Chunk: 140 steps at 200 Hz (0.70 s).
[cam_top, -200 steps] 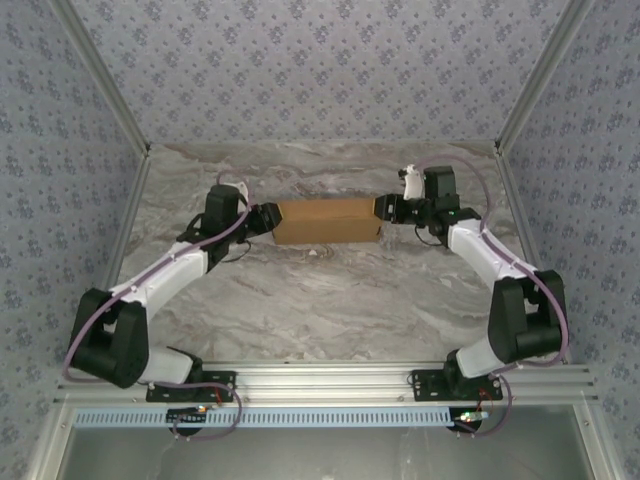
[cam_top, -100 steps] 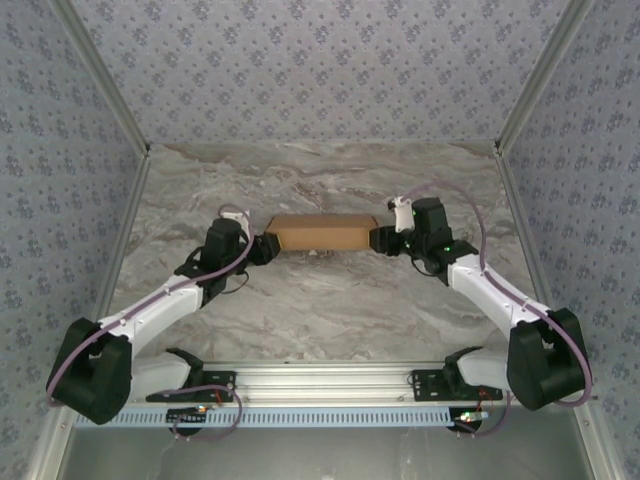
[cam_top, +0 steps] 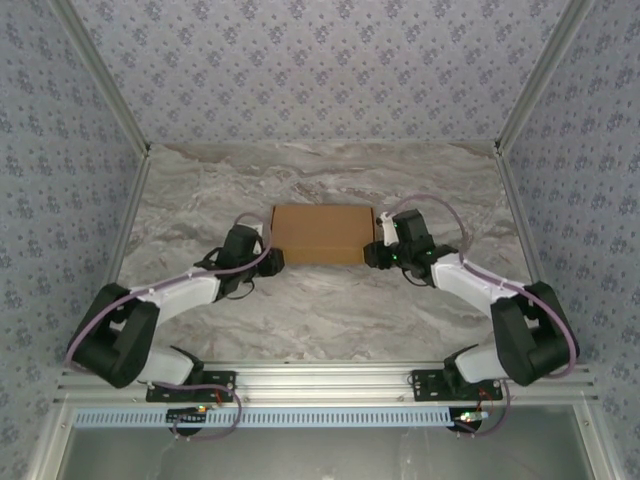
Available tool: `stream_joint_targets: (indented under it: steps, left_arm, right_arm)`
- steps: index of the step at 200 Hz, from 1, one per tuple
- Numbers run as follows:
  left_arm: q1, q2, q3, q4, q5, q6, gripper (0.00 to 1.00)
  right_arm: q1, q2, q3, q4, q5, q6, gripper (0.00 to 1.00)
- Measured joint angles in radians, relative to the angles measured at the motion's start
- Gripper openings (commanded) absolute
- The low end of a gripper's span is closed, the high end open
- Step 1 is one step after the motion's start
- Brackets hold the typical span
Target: Fold the paper box
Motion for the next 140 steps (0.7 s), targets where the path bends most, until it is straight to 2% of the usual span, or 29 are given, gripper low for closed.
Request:
stream_joint_targets:
  steps: [33,82,140]
  left_arm:
    - [0.000,0.079,0.069,-0.002,-0.021,0.021,0.49]
    - [0.024,0.151,0.175,-0.019,0.007,0.042,0.64]
    - [0.070,0.096,0.193,-0.105,0.040,0.061,0.71]
  right_arm:
    - [-0.036,0.109,0.097,-0.003,0.007,0.001,0.41]
    - [-0.094,0.226,0.213,-0.016,-0.022,0.003,0.51]
    - [-0.137,0.197,0.227,-0.106,-0.031,0.002,0.61]
